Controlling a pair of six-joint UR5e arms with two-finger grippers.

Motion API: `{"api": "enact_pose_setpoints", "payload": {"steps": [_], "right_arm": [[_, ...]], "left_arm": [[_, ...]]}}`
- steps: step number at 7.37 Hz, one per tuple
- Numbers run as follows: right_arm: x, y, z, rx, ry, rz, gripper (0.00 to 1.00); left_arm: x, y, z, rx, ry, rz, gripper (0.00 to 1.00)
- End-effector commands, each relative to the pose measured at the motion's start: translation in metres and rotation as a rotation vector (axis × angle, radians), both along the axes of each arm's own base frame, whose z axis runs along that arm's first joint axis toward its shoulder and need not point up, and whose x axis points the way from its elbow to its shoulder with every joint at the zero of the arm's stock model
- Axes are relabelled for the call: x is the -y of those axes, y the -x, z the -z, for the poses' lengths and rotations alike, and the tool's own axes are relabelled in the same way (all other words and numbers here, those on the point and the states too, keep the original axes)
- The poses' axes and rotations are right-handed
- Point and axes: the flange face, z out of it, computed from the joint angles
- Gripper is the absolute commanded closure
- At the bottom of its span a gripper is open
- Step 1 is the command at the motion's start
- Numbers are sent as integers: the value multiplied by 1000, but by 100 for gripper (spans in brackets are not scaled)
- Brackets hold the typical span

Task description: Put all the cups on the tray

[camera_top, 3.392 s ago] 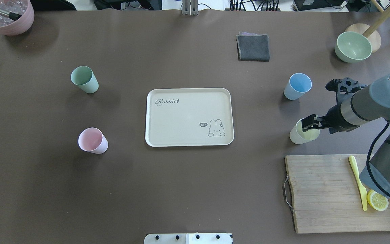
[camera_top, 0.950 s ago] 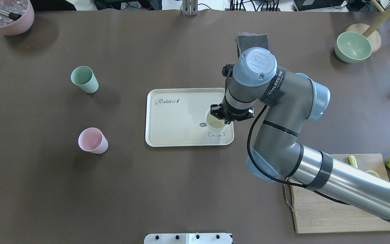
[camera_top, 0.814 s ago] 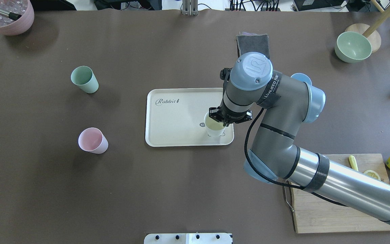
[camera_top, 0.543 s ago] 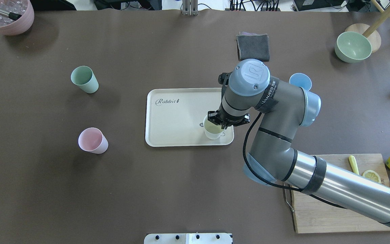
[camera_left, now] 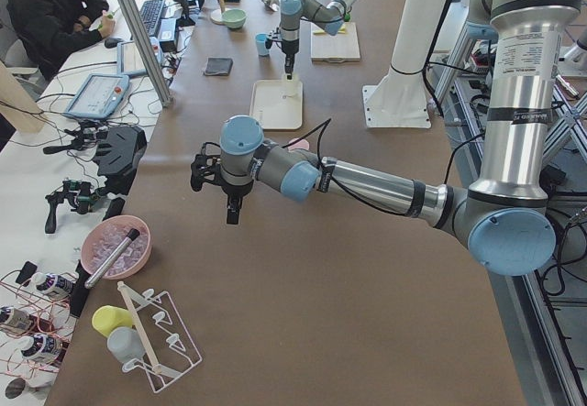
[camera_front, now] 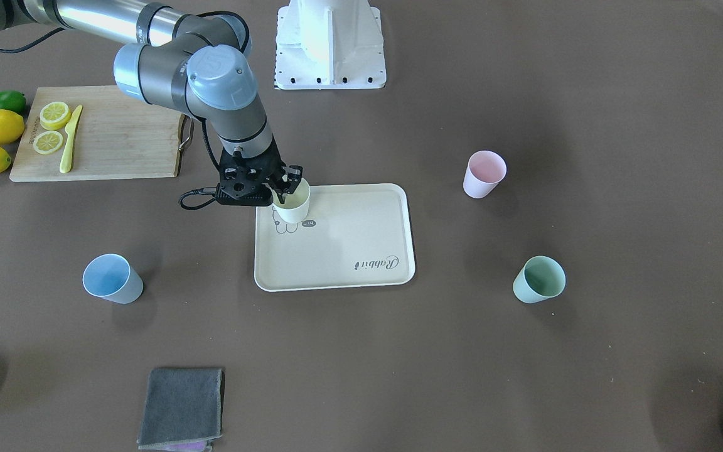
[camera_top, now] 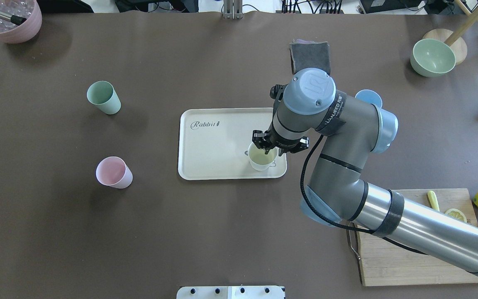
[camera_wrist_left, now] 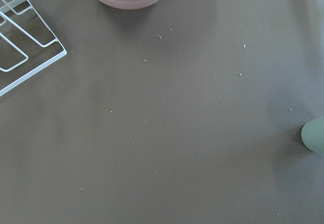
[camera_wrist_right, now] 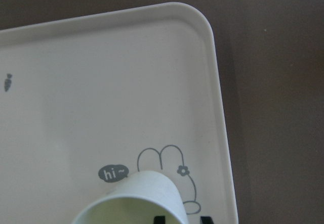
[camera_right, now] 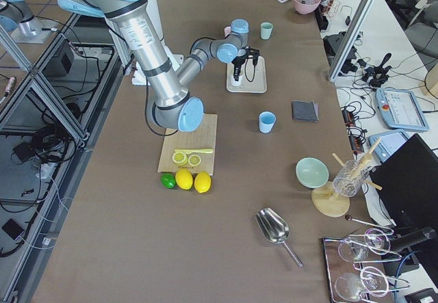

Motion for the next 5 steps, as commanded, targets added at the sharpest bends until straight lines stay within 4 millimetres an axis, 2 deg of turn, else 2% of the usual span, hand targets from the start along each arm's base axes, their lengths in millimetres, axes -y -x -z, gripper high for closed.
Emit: {"api": "enact_pose_setpoints", "payload": {"steps": [1,2,3,5], "right_arm": [[22,-35,11,36,24,-25,0],[31,-57,17,45,37,-35,0],[39,-78,22,47,49,-45,0],[55,-125,4,38,21,-54,0]], "left_arm": [[5,-16,25,-33,35,35,2],[1,-39,40,-55,62,34,2],[-10,-71,63,-88,83,37,2],[-56,-172,118,-95,117,22,2]]}}
